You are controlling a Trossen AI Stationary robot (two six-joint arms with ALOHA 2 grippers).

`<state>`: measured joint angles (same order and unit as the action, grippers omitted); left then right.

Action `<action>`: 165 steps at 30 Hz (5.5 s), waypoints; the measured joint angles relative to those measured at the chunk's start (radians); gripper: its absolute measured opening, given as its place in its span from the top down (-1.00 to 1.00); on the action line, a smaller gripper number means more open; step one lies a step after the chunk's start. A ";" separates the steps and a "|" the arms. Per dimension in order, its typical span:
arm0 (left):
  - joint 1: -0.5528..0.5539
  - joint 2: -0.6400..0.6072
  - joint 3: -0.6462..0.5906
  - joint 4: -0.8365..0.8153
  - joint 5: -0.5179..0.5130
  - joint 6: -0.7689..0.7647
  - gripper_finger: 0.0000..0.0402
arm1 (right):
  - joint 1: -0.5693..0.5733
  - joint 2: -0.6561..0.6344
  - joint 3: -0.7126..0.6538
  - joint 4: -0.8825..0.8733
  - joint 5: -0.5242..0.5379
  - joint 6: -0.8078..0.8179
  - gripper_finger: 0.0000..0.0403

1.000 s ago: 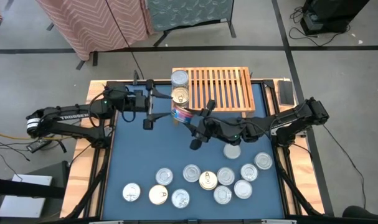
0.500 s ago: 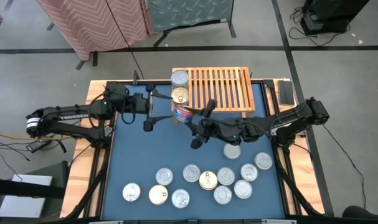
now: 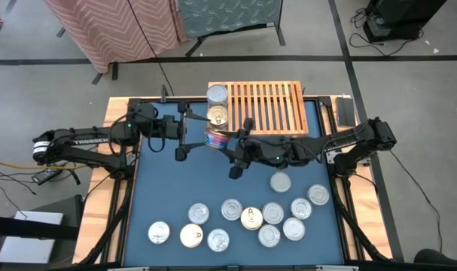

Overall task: Stack canned seafood by type on shelf
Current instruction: Stack the blue tuna can on top of the blue tuna can on the shelf

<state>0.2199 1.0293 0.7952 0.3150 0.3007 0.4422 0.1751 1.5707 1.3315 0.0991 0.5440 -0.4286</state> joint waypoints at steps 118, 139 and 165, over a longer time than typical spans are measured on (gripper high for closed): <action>-0.082 0.226 0.114 -0.186 -0.749 0.558 -0.32 | 0.101 0.000 0.000 -0.229 0.509 0.194 -0.73; -0.084 0.275 0.208 -0.284 -0.718 0.488 -0.38 | 0.099 0.000 0.000 -0.229 0.499 0.201 -0.79; -0.032 -0.063 0.510 -1.232 -0.236 -0.475 -0.27 | -0.008 0.002 0.000 -0.478 0.158 0.553 -0.55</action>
<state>0.1875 0.9665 1.3048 -0.9165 0.0643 -0.0326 0.1670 1.5726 1.3315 -0.3786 0.7021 0.1245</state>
